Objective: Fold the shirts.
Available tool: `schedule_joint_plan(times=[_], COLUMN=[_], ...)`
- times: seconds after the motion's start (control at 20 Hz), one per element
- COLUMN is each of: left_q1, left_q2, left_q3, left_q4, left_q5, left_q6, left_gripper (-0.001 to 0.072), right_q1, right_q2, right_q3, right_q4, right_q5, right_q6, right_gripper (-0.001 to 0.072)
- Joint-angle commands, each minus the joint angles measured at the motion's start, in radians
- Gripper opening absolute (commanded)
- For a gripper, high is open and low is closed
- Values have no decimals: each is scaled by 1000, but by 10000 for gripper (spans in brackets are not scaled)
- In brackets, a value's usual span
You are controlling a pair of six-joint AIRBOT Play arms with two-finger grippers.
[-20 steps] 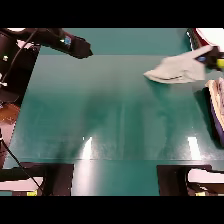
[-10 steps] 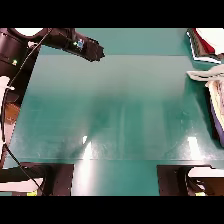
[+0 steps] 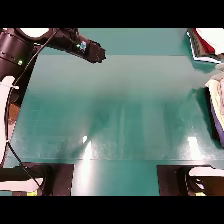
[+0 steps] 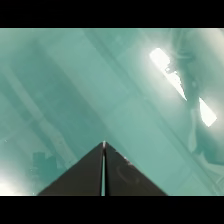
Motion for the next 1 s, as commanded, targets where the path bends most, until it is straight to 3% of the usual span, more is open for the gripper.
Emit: schedule_joint_plan(times=[0.0,0.3,0.55,0.65,0.7,0.95], left_q1=[-1,-1,-1,-1,-1,-1], left_q2=[-8,-8,-8,-8,-8,-8], left_q3=[0,0,0,0,0,0], left_q4=[1,1,1,1,1,1], left_q5=[0,-1,-1,-1,-1,-2], left_q6=[4,4,4,5,5,5], left_gripper=[27,27,27,27,27,27], right_q1=[-73,-211,-305,-344,-362,-421], right_q2=[89,262,383,423,435,462], right_q3=[-97,-346,-555,-633,-664,-730], right_q4=[-2,-77,-368,-474,-522,-578], right_q5=[32,66,119,119,123,138], right_q6=[-1,-1,40,40,42,77], right_gripper=[17,20,43,436,470,470])
